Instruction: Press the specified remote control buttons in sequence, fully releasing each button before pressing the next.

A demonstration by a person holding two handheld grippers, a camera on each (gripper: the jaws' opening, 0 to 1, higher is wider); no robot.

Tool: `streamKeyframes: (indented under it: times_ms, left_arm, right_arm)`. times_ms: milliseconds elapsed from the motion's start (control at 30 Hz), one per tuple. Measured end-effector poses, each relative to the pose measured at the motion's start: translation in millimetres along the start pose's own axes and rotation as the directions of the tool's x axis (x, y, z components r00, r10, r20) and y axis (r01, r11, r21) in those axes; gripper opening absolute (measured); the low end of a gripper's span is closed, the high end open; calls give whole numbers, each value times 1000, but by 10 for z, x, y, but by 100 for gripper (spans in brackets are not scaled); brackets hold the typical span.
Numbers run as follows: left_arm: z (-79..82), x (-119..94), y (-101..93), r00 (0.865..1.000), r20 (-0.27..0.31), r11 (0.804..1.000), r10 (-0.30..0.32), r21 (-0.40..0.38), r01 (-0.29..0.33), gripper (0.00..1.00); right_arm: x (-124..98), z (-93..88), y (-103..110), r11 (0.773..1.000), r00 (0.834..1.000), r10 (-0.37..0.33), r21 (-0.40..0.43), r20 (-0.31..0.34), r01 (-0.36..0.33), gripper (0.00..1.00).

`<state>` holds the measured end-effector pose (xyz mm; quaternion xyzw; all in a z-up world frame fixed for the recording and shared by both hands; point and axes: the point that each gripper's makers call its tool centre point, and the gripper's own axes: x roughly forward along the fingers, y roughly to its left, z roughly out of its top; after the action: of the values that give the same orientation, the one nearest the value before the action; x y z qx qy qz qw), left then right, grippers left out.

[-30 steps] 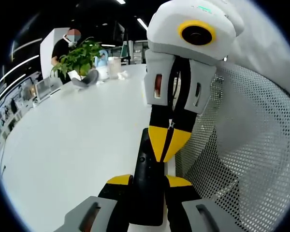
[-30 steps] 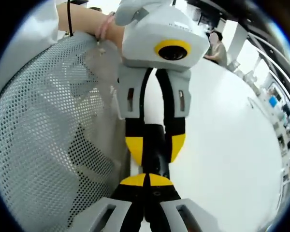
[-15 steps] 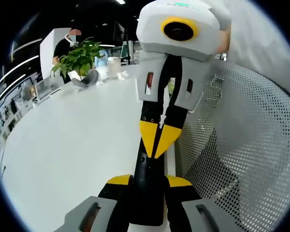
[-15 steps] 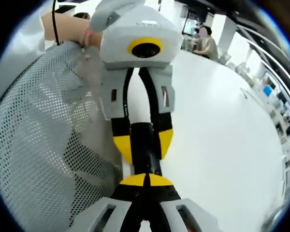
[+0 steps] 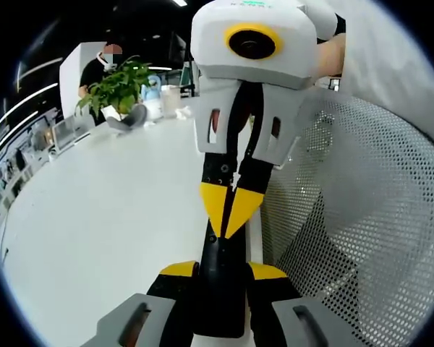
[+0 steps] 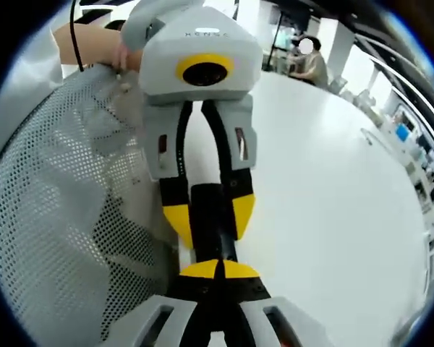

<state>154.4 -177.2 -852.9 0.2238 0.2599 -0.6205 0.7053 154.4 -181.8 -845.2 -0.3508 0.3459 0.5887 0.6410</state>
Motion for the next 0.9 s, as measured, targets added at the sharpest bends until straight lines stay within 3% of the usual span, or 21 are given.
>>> streamKeyframes:
  times_ms: [167,467,700,800,900]
  left_arm:
    - [2,0,-1,1000,0,1000,0,0,0,26]
    - [2,1,0,1000,-2,1000,1,0,-1,25]
    - [1,1,2,1000,-3,1000,4,-1,-4,25]
    - [4,1,3,1000,-3,1000,4,-1,-4,25]
    - [4,1,3,1000,-4,1000,4,-1,-4,26]
  right_arm:
    - [2,-5,12,1000,1000,8,-5,-12,-8,0]
    - [28,-5,25,985,995,-25,-172,-99,8,0]
    - [45,2,25,948,988,-117,-308,-102,81,0]
    - [47,-5,39,940,986,-139,-326,-97,100,0]
    - [41,-1,18,946,986,-142,-306,-89,109,0]
